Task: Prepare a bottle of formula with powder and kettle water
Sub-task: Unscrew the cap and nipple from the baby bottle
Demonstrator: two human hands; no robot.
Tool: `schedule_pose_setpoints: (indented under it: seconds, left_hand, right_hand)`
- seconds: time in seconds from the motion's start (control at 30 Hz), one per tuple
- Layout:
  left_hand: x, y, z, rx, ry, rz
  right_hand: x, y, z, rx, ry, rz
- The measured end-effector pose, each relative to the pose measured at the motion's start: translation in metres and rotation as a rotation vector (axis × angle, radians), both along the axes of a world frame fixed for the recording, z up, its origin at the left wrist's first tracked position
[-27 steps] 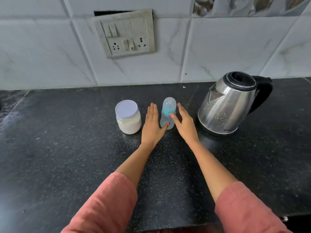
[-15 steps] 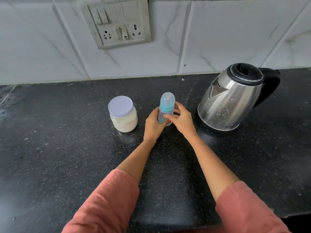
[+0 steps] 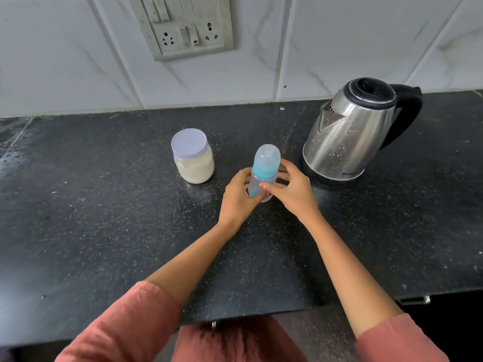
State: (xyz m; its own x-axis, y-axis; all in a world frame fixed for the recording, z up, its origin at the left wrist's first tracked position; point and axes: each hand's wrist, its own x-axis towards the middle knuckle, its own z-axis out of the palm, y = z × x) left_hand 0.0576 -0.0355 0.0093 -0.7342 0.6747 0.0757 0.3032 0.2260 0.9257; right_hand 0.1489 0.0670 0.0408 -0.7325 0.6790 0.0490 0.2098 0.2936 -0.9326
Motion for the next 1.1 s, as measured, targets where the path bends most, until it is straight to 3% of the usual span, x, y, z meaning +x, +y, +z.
schedule_pose_setpoints:
  seconds: [0.33, 0.87, 1.1]
  left_hand:
    - [0.059, -0.059, -0.011, -0.035, -0.048, -0.007]
    - [0.074, -0.073, -0.029, -0.013, -0.091, -0.028]
    - [0.072, -0.068, -0.024, -0.004, -0.109, -0.049]
  right_hand:
    - [0.062, -0.050, -0.011, -0.046, -0.041, 0.060]
    - [0.072, -0.065, -0.021, -0.025, -0.107, 0.103]
    - [0.069, -0.061, 0.016, 0.141, -0.119, 0.169]
